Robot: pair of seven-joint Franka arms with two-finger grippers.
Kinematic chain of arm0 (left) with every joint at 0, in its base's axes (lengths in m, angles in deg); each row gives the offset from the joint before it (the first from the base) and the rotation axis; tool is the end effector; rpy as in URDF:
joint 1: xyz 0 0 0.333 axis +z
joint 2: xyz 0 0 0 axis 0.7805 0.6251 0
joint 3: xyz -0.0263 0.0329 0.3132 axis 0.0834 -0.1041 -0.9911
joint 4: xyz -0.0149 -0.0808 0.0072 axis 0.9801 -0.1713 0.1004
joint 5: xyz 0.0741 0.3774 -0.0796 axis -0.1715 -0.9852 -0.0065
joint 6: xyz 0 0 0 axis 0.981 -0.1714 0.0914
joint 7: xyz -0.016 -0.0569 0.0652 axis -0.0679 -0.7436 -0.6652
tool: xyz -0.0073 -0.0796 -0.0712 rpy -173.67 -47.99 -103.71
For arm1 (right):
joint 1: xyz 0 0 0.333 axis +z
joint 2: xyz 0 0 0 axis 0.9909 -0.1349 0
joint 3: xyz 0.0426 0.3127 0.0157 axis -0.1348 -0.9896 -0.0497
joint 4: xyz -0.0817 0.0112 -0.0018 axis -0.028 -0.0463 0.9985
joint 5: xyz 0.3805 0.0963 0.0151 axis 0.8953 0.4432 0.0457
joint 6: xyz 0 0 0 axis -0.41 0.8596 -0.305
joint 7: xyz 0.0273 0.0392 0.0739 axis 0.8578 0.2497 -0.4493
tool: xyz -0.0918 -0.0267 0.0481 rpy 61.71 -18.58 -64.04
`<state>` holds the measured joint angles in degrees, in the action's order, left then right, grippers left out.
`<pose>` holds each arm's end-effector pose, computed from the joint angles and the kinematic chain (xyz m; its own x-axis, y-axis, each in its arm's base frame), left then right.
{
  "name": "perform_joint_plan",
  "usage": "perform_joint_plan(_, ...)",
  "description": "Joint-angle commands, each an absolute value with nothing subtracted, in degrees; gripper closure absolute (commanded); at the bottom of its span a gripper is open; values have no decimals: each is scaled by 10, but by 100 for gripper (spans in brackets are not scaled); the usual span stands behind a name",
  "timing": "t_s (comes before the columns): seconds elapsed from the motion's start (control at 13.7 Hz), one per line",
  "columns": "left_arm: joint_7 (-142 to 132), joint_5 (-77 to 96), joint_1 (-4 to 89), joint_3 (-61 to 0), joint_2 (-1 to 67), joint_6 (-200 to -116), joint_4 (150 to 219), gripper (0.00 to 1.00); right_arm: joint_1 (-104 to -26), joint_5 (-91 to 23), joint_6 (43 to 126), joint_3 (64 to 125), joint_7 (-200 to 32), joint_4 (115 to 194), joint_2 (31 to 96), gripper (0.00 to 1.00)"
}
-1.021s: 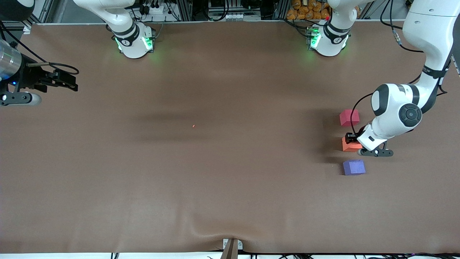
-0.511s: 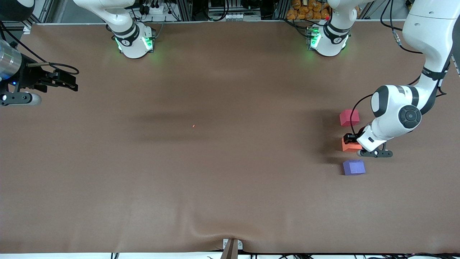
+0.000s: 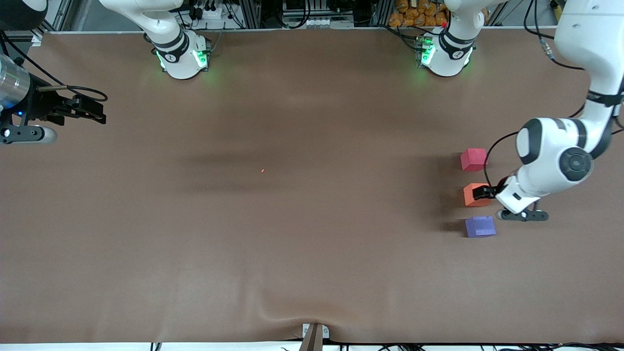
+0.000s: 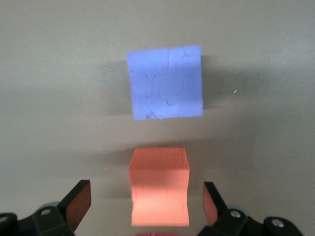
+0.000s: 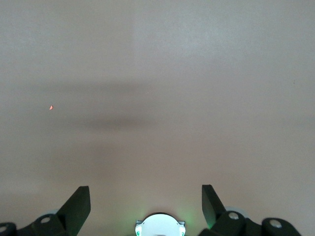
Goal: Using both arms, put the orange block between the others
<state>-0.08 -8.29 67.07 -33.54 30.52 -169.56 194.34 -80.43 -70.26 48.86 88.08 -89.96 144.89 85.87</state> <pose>0.6169 0.0170 0.2869 0.9969 -0.0485 -0.0626 -0.0495 -0.9987 -0.0135 0.5403 0.0241 0.6060 0.9826 0.0284 -0.1836 0.0284 -0.9996 -0.0027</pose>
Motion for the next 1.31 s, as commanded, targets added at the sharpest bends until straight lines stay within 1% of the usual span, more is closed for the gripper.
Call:
perform_joint_plan(0.0,13,-69,676,-311,253,-1591,1883,0,-808,-705,487,880,-908,1450,861,0)
perform_joint_plan(0.36,13,-51,676,-300,182,-1450,1769,0,-808,-704,487,880,-908,1450,858,0)
perform_joint_plan(0.58,11,-21,672,-300,178,-1328,1676,0,-808,-705,487,880,-908,1450,857,0)
perform_joint_plan(0.66,8,-20,672,-295,174,-1302,1661,0,-808,-705,487,880,-908,1450,857,0)
perform_joint_plan(0.8,8,-19,672,-293,134,-1289,1663,0,-808,-705,487,880,-908,1450,857,0)
perform_joint_plan(1.02,9,-18,673,-279,116,-1269,1663,0,-807,-705,487,880,-907,1450,857,0)
perform_joint_plan(1.24,14,4,672,-289,86,-1262,1668,0,-807,-705,487,880,-908,1450,857,0)
